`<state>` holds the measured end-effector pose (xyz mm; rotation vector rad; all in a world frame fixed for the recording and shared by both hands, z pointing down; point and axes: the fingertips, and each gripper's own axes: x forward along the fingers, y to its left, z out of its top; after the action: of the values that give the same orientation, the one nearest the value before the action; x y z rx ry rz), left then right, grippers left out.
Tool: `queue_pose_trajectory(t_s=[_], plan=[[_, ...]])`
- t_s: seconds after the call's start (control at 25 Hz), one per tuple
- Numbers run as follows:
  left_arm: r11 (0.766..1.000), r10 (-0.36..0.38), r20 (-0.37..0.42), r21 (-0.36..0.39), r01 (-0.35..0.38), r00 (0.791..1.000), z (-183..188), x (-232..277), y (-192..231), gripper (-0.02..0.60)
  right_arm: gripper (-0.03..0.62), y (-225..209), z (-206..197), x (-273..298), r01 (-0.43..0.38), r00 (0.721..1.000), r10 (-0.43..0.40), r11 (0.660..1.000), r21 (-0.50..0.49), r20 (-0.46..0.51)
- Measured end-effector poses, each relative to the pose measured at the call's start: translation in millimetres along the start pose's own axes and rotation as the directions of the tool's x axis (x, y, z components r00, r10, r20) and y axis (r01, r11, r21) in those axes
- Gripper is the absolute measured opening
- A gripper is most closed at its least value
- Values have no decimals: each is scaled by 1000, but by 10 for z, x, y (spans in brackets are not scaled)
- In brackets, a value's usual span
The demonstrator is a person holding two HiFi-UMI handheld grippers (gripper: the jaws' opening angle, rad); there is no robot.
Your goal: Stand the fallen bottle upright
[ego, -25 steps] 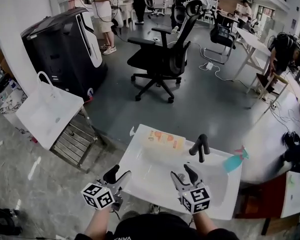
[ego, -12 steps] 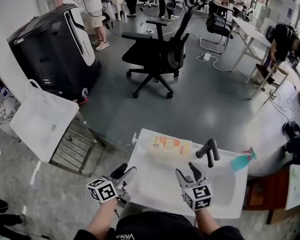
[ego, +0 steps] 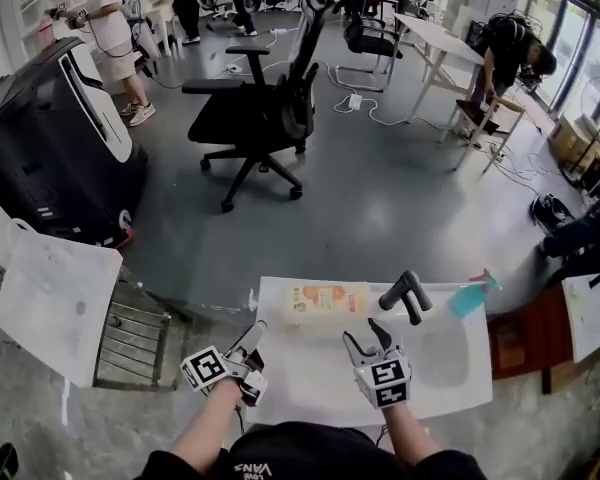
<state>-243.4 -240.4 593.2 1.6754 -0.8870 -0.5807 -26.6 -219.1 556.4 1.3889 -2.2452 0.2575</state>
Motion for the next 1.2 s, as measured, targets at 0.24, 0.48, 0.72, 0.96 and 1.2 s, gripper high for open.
queue_pose_trajectory(t_s=[0.24,0.48,0.72,0.96,1.2], plan=[[966,-19,92,-257,42,996,222,329,326,284,221,-45,8,64,72,997,-72,997,37,-12],[922,45,147,-387,16,988,275,482,605,296,221,-36,-25,133,98,995,-96,994,57,-32],[907,89,160,-420,-14,983,328,649,746,299,221,-70,-31,217,123,992,-121,990,62,-44],[906,138,199,-421,-43,970,405,750,755,294,221,-95,-31,275,130,991,-127,989,67,-50],[901,243,170,-406,-156,955,343,749,907,112,224,-153,-140,371,123,989,-120,992,25,-92]])
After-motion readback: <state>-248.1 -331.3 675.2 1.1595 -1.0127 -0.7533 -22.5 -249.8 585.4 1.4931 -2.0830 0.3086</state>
